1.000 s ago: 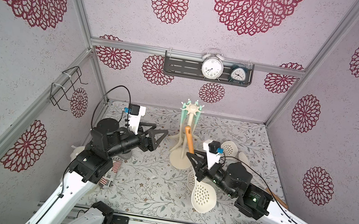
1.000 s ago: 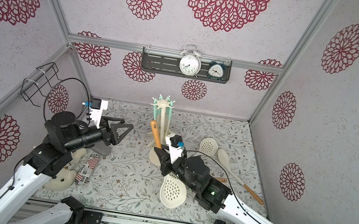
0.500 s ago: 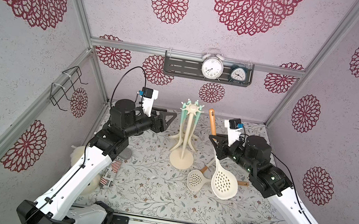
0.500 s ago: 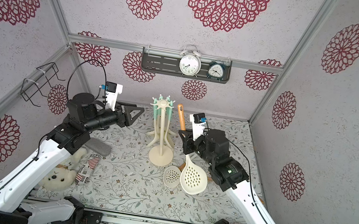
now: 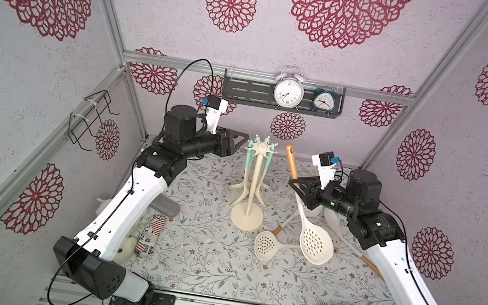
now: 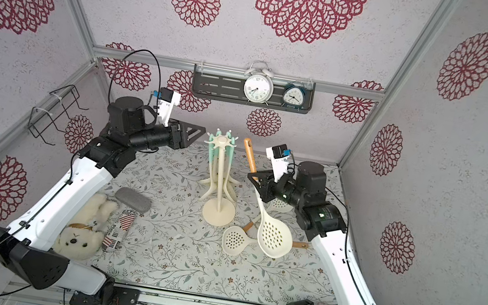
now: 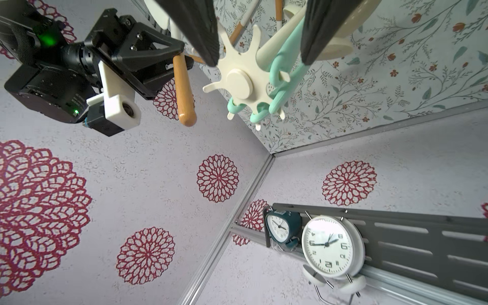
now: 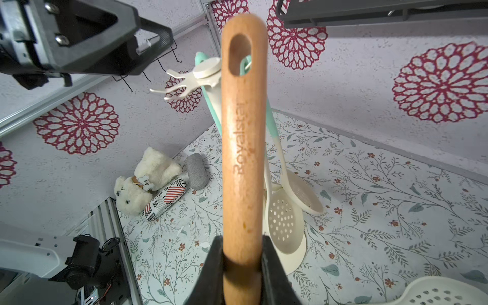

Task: Hang the skimmer on the kitchen utensil rack
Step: Hang the skimmer on the rack.

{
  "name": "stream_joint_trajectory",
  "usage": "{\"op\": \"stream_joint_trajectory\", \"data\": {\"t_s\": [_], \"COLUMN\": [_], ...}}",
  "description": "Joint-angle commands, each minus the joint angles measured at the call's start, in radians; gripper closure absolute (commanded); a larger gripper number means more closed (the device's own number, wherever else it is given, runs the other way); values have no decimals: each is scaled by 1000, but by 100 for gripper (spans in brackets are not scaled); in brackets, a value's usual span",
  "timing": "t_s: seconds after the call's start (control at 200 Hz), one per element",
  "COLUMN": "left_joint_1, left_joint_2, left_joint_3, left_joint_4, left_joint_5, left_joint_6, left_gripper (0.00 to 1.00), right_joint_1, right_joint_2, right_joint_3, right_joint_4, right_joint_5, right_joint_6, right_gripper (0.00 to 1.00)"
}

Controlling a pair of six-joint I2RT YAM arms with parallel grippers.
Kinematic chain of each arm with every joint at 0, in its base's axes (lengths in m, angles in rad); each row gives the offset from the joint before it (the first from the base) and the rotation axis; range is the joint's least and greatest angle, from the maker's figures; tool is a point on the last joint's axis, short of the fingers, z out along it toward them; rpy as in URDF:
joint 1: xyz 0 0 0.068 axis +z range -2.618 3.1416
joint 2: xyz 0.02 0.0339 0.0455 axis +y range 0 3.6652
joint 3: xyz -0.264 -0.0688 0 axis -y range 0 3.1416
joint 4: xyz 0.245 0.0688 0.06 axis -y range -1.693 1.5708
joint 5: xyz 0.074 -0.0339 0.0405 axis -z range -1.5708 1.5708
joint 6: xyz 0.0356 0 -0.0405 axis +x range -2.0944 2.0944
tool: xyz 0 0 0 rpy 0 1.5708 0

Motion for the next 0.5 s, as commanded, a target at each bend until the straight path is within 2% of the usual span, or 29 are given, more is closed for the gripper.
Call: {"op": "stream_joint_trajectory", "data": {"t_s": [0.0, 0.495], "left_joint_1": [5, 2], "left_joint_2": [17, 47], "left_joint_3": [30, 42], "left_joint_4": [-48, -34], "left_joint_5": [59, 128], "left_joint_6": [-4, -27], "left_gripper": [48, 63], "right_joint_1": [-10, -9], "right_joint_2": [2, 61], "right_joint_3": [44, 53], "right_joint_4": [38, 53], "right_joint_5": [-118, -199], "right_joint_6": [-9, -1], "right_gripper": [100, 100]}}
